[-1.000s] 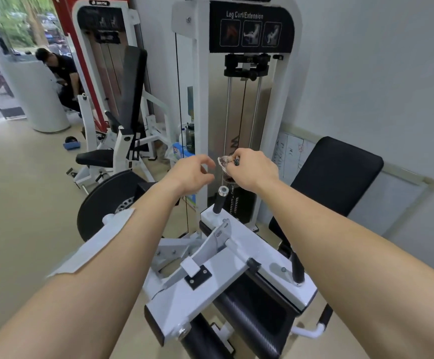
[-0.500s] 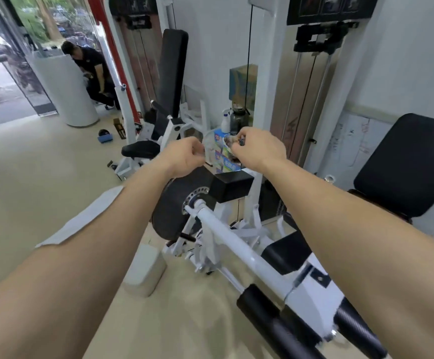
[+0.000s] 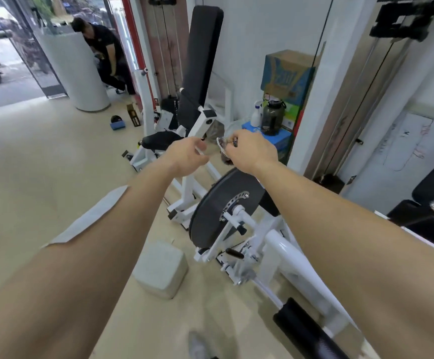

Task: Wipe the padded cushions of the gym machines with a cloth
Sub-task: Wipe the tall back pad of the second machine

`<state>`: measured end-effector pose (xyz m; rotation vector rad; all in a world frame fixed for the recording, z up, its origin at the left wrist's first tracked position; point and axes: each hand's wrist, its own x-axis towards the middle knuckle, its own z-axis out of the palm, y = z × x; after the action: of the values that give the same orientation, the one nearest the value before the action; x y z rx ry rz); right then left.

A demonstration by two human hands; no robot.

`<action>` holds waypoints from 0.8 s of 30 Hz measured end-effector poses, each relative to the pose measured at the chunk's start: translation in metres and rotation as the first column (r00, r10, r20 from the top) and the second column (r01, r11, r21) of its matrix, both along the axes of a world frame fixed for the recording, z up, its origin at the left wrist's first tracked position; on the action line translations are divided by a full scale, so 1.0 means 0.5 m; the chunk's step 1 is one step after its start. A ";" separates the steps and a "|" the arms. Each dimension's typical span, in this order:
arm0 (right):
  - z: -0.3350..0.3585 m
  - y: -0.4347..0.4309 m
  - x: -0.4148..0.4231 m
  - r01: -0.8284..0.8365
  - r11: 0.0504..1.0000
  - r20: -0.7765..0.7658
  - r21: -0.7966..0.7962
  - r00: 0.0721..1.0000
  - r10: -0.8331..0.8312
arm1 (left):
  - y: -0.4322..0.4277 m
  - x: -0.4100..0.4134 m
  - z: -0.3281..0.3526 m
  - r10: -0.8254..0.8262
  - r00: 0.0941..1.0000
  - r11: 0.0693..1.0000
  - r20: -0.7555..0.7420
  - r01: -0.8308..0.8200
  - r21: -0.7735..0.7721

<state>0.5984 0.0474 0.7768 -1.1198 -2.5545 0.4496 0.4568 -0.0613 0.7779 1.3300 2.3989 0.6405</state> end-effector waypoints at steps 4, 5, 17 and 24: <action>-0.041 0.069 -0.164 0.024 1.000 -0.010 0.011 1.000 -0.024 | 0.081 -0.160 -0.036 -0.016 1.000 1.000 -0.008 0.016 0.006; -0.049 0.093 -0.208 0.025 1.000 -0.016 0.006 1.000 -0.025 | 0.108 -0.204 -0.044 -0.025 1.000 1.000 -0.012 0.025 0.005; -0.042 0.441 -0.731 0.094 0.984 -0.001 -0.148 0.995 -0.096 | 0.477 -0.738 -0.031 -0.089 0.996 0.995 -0.021 0.090 0.040; -0.073 0.558 -0.973 0.123 0.940 -0.125 -0.319 0.977 -0.170 | 0.607 -0.981 -0.058 -0.147 0.989 0.986 0.022 0.145 0.086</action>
<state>0.1118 0.3265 0.7402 -1.3160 -2.3009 0.8850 -0.0339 0.2424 0.7491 1.5049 2.2491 0.7210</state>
